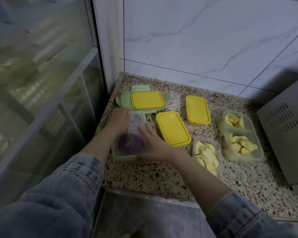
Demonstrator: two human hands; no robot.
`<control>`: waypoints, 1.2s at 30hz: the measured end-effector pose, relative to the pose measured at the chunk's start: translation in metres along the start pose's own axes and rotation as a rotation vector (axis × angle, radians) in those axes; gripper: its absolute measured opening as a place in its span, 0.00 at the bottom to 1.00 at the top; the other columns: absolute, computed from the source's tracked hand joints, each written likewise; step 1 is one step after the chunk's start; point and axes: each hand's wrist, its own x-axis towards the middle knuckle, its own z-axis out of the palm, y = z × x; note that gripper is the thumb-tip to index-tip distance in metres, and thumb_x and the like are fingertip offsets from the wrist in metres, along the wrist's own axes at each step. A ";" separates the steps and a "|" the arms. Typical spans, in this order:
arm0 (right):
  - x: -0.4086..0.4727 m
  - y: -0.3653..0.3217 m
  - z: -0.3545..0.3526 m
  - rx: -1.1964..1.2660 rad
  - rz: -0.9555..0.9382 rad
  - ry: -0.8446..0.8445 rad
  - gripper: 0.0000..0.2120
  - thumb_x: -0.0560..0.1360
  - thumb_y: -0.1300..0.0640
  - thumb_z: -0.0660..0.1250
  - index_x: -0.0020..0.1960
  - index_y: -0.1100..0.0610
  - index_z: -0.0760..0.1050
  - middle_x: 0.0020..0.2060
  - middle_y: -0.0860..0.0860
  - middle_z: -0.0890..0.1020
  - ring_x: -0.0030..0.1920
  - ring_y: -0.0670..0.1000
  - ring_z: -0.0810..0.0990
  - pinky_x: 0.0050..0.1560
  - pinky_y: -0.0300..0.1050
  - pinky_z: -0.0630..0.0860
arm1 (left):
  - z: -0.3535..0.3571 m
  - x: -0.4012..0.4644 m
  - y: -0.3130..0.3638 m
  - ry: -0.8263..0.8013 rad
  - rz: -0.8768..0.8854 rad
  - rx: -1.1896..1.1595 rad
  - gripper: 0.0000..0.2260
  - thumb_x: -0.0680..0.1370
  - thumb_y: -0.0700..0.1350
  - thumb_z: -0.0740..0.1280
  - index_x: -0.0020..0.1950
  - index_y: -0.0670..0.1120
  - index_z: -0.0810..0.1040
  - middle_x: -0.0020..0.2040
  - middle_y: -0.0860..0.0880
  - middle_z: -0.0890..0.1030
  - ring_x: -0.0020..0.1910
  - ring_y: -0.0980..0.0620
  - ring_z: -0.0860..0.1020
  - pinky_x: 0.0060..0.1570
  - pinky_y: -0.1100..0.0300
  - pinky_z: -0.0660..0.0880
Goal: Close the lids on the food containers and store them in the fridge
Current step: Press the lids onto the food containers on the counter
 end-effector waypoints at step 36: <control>0.157 0.081 -0.121 -0.325 0.077 0.050 0.24 0.80 0.59 0.57 0.75 0.54 0.60 0.74 0.53 0.64 0.72 0.56 0.65 0.69 0.50 0.67 | 0.036 0.122 0.052 -0.148 -0.495 -0.016 0.16 0.80 0.38 0.54 0.66 0.34 0.67 0.65 0.36 0.73 0.63 0.40 0.73 0.62 0.53 0.70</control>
